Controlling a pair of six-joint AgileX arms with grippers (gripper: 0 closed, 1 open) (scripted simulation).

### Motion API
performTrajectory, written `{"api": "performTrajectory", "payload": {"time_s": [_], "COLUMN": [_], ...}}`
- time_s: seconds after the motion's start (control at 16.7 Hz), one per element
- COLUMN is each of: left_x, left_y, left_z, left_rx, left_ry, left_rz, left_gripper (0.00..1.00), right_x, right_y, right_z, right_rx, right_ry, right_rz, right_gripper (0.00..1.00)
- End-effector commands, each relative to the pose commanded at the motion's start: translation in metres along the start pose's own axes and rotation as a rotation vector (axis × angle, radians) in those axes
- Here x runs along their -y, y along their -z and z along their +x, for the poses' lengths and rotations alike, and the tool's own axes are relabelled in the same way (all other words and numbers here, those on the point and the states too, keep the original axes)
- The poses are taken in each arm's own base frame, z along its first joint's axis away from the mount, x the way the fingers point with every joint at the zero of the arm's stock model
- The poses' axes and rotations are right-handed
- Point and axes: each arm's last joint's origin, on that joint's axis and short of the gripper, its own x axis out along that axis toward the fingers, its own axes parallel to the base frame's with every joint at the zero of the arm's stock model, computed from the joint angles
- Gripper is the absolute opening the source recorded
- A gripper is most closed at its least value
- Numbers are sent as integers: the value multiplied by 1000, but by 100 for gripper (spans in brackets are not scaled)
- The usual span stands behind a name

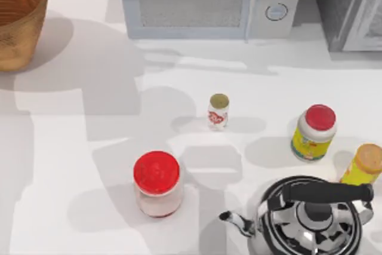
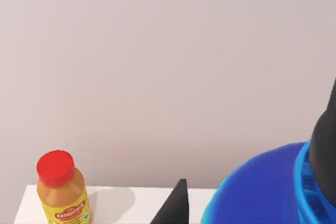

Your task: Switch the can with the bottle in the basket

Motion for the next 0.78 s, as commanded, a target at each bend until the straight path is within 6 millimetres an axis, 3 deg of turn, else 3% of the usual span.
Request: {"api": "performTrajectory", "payload": {"time_s": [0.42,0.78], "left_x": [0,0], "left_y": [0,0], "left_z": [0,0], "left_rx": [0,0], "left_ry": [0,0], "left_rz": [0,0], "left_gripper": [98,100], "right_x": [0,0], "right_y": [0,0], "right_z": [0,0], "right_rx": [0,0], "right_ry": [0,0], "right_rz": [0,0], "right_gripper": [100,100]}}
